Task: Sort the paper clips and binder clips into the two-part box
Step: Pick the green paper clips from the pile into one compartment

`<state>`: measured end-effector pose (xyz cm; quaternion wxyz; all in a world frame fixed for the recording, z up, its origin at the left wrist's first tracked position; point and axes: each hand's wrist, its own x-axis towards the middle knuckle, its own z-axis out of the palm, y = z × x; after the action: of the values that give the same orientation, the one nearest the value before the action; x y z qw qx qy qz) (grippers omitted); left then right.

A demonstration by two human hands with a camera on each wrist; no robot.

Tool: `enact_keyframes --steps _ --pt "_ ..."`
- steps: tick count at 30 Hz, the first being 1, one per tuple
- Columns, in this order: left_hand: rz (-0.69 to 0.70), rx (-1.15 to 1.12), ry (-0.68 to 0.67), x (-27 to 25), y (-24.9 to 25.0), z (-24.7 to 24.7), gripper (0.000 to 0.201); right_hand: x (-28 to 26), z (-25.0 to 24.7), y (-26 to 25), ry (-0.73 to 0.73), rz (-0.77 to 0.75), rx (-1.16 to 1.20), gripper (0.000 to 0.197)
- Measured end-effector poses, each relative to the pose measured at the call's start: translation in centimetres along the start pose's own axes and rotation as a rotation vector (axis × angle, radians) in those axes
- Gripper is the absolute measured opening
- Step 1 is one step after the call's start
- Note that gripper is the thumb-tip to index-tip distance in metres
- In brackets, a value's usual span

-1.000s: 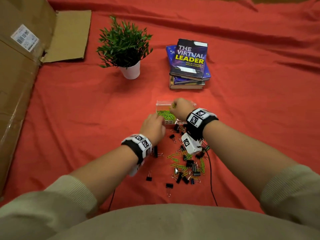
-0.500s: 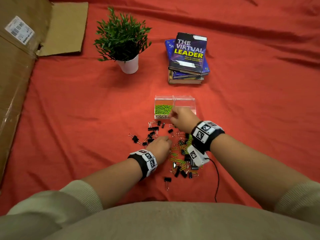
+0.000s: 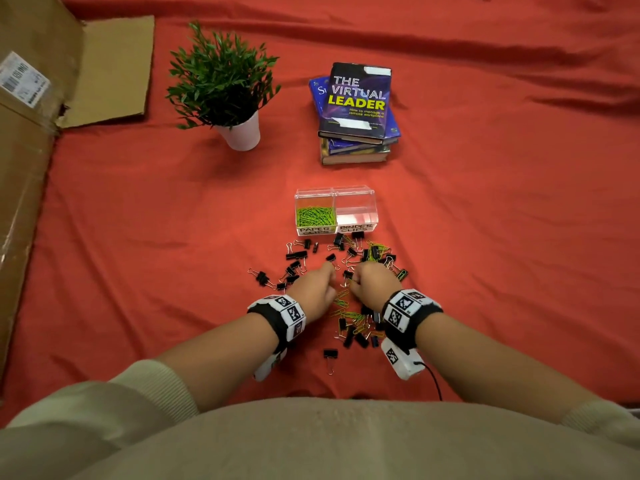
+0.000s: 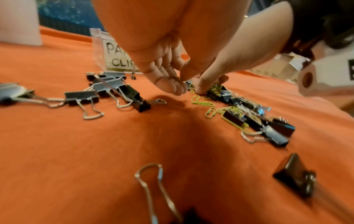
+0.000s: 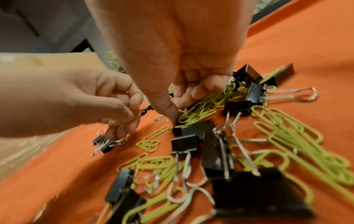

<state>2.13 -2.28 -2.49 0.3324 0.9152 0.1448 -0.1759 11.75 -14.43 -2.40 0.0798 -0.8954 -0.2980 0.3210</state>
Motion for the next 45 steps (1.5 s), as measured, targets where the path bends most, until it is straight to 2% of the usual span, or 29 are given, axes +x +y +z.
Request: enact_keyframes --steps 4,7,10,13,15,19,22,26,30,32,35,37,40,43,45 --pt "-0.018 -0.011 -0.024 -0.1 0.1 0.0 0.016 -0.2 -1.1 1.0 0.046 0.057 0.384 0.008" --pt "0.044 0.049 -0.049 -0.1 0.5 0.6 0.014 -0.8 -2.7 1.9 -0.017 0.097 0.7 0.002" --pt "0.12 0.162 -0.059 0.3 0.7 1.4 0.015 -1.2 -4.0 2.7 -0.07 0.119 0.811 0.016" --pt "0.145 0.261 -0.058 0.6 0.9 1.8 0.023 -1.7 -3.9 3.6 -0.083 0.063 0.618 0.013" --pt "0.144 0.292 -0.047 0.8 1.0 1.8 0.027 -2.0 -3.4 3.9 -0.118 -0.059 0.389 0.013" --pt "0.136 0.354 -0.049 0.8 1.0 1.8 0.029 -2.3 -2.1 4.1 -0.094 -0.301 -0.009 0.035" --pt "0.147 0.413 -0.051 0.8 1.0 1.9 0.028 -2.1 -1.3 4.5 -0.04 -0.326 -0.09 0.037" --pt "0.151 0.502 -0.06 0.5 1.1 2.0 0.024 -2.1 -0.4 4.7 0.038 -0.385 -0.122 0.024" --pt "0.183 0.579 -0.046 0.0 1.3 2.3 0.028 -2.0 0.4 4.5 0.066 -0.358 -0.124 0.02" --pt "0.161 0.528 -0.039 0.0 1.3 2.1 0.025 -2.1 0.1 4.0 0.039 -0.289 -0.005 0.017" --pt "0.048 0.27 -0.019 0.3 1.0 1.2 0.02 -2.2 -1.2 3.1 -0.009 -0.157 0.224 0.016" --pt "-0.026 0.097 -0.024 0.3 0.7 0.5 0.015 -2.0 -2.1 3.1 -0.083 -0.071 0.387 0.018" --pt "-0.042 -0.069 0.004 0.4 0.1 -0.1 0.005 -1.5 -2.7 3.6 -0.206 0.032 0.719 0.013" --pt "-0.071 -0.175 0.015 0.4 -0.3 -0.5 0.008 -1.3 -3.1 3.8 -0.302 0.084 1.053 0.007" --pt "-0.089 -0.24 0.019 0.5 -0.5 -0.6 0.012 -1.5 -3.3 3.9 -0.356 0.101 1.236 0.011"
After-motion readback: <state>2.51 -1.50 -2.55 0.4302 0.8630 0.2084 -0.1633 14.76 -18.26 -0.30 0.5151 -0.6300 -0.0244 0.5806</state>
